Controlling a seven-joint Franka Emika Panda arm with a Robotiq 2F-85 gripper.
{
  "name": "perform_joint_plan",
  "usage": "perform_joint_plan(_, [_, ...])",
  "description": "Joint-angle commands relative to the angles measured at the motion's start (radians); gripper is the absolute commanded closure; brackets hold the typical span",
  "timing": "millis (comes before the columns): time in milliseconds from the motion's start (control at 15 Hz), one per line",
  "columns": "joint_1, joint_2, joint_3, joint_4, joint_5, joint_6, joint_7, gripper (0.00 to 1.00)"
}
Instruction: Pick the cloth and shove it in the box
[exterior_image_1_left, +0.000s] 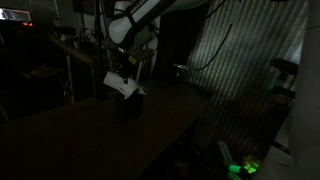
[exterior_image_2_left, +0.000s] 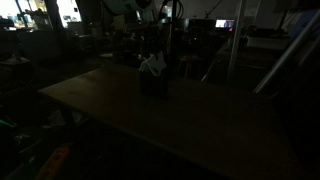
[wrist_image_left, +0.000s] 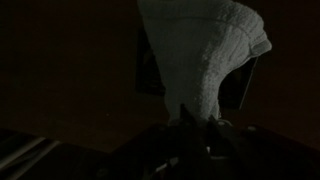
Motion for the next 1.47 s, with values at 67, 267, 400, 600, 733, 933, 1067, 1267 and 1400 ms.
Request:
perform_joint_plan(67, [-0.019, 0.005, -0.004, -0.005, 0.049, 0.026, -0.047, 0.88])
perform_joint_plan(267, [-0.025, 0.017, 0.002, -0.021, 0.076, 0.041, -0.056, 0.88])
perform_joint_plan(400, [-0.023, 0.032, 0.007, -0.033, 0.09, 0.05, -0.063, 0.88])
perform_joint_plan(600, [-0.023, 0.06, 0.016, -0.043, 0.118, 0.068, -0.078, 0.88])
perform_joint_plan(733, [-0.024, 0.075, 0.023, -0.047, 0.133, 0.074, -0.09, 0.88])
perform_joint_plan(933, [-0.025, 0.087, 0.03, -0.056, 0.147, 0.08, -0.106, 0.88])
perform_joint_plan(1067, [-0.027, 0.086, 0.032, -0.064, 0.156, 0.084, -0.116, 0.88])
perform_joint_plan(1267, [-0.028, 0.09, 0.032, -0.074, 0.165, 0.096, -0.125, 0.88])
perform_joint_plan(1400, [-0.029, 0.096, 0.034, -0.085, 0.174, 0.114, -0.129, 0.88])
